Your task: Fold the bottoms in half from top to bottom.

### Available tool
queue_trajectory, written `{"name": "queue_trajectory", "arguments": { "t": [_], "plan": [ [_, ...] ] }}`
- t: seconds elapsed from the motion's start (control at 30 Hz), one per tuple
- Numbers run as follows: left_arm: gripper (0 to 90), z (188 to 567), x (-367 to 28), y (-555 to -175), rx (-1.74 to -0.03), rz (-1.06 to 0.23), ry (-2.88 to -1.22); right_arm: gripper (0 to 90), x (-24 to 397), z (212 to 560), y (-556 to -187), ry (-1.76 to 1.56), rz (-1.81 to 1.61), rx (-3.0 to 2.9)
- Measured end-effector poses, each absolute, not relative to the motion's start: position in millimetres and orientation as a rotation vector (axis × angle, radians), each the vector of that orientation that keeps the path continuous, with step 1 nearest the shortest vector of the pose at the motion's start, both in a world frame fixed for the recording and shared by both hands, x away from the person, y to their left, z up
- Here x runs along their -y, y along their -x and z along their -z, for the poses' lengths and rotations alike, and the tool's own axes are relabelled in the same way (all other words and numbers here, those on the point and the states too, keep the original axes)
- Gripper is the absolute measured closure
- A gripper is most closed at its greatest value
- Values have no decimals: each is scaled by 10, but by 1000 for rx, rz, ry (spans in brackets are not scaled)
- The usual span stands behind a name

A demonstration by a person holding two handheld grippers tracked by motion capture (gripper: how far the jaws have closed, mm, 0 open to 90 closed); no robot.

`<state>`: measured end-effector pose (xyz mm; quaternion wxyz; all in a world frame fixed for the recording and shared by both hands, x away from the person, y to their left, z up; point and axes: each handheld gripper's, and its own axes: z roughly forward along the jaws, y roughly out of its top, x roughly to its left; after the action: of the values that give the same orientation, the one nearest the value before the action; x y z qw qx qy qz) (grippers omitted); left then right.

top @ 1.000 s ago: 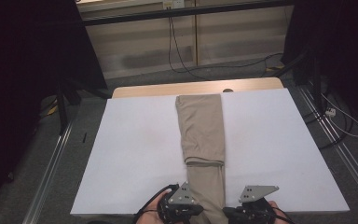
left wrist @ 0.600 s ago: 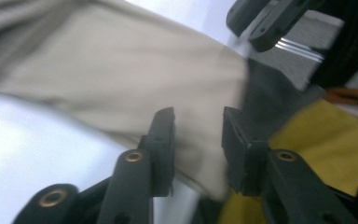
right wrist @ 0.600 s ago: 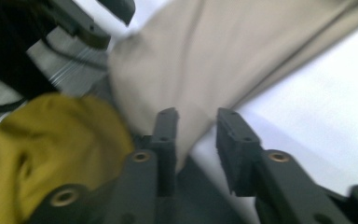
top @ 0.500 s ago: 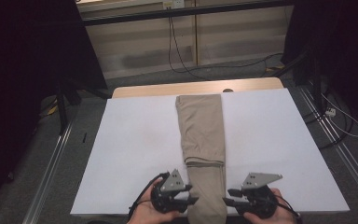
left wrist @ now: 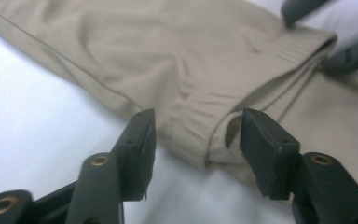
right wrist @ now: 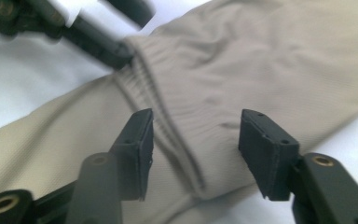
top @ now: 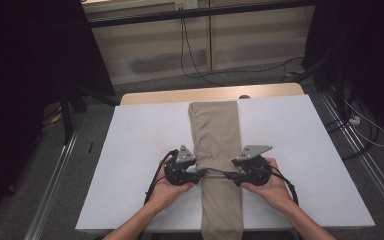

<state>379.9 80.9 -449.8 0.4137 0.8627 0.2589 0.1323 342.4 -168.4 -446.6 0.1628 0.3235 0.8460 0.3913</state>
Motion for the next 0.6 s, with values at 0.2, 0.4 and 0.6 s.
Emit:
{"name": "queue_trajectory", "arguments": {
  "t": [0.2,0.4,0.6],
  "plan": [
    [609,4564,-759,-3877,-626,-327,-2174,577,1713,4609,-3415,-899,-1045,-2407],
    [586,4601,-790,-3910,-609,-319,-2157,716,1745,4606,-3430,-893,-1063,-2401],
    [840,4564,-763,-3875,-625,-258,-2138,805,1768,4553,-3441,-947,-1105,-2397]
  ]
}}
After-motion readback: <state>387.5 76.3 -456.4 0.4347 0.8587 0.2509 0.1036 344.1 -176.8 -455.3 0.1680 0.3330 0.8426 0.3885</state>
